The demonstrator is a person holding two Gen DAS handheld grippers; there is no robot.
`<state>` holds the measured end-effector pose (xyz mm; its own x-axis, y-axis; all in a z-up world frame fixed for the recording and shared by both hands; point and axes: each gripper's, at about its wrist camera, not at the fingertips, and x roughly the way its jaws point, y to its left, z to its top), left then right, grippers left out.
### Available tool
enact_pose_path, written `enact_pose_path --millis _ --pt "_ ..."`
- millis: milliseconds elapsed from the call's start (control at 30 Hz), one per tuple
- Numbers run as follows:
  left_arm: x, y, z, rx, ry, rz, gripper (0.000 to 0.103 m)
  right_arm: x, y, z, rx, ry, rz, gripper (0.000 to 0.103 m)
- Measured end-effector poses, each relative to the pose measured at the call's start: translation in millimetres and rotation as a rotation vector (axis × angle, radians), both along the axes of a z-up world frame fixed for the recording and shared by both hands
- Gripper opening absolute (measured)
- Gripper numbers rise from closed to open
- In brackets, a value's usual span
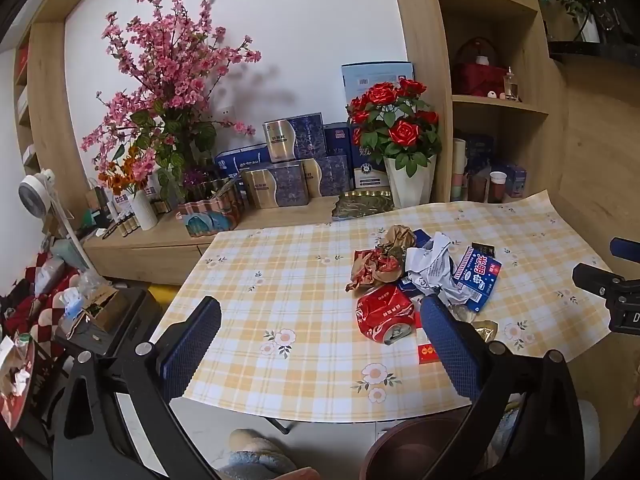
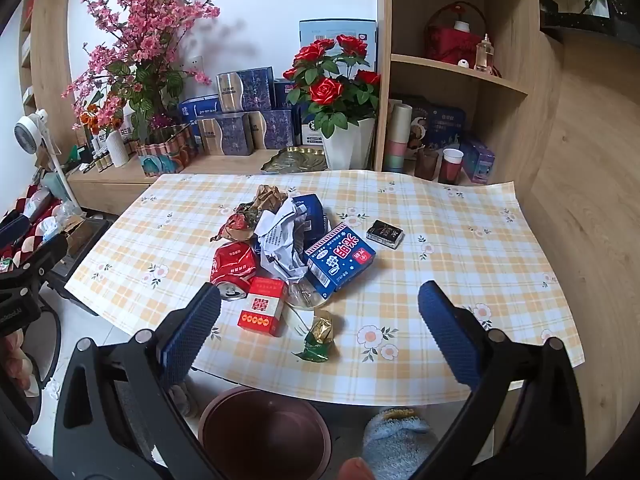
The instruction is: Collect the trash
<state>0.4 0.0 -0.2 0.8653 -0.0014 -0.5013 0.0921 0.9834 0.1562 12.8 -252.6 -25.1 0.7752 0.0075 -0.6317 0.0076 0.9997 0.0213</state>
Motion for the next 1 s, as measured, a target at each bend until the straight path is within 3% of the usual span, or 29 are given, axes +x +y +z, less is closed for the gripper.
enact_pose_path --millis 1000 --pt "-0.2 -0.4 -0.5 -0.006 -0.006 -0.002 0.098 -1.9 -1.3 4.3 0.005 -0.006 -0.001 0.097"
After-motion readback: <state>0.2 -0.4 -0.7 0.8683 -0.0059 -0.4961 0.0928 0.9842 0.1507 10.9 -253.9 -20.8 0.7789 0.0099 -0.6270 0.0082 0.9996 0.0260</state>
